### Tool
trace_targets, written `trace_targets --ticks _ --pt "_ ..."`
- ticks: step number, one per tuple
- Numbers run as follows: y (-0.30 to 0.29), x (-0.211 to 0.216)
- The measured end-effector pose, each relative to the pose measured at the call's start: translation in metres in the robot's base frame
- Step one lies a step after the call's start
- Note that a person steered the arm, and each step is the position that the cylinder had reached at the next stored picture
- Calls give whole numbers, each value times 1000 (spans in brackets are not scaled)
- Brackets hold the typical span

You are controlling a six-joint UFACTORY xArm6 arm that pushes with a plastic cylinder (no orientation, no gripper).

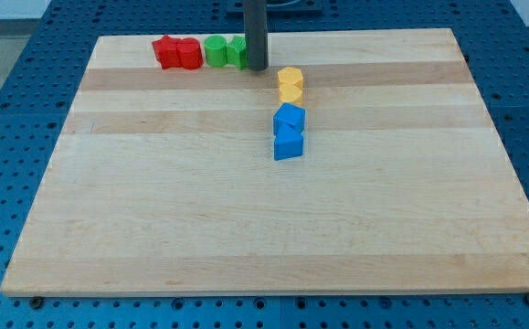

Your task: Place your arm to the top left side corner of the board

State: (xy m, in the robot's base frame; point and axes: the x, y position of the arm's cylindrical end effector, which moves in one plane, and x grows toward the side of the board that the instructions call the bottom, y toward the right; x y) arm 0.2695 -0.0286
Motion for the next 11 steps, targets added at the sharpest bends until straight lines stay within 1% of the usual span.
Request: trace_targets --ticks 1,3,4,6,7,8,9,10,11 --pt "0 3" --pt "-9 39" --pt "-53 39" --pt "-171 38" --pt "-218 21" --pt "-240 -6" --pt "-241 -35" --pt "-220 -51" --pt "-193 -52"
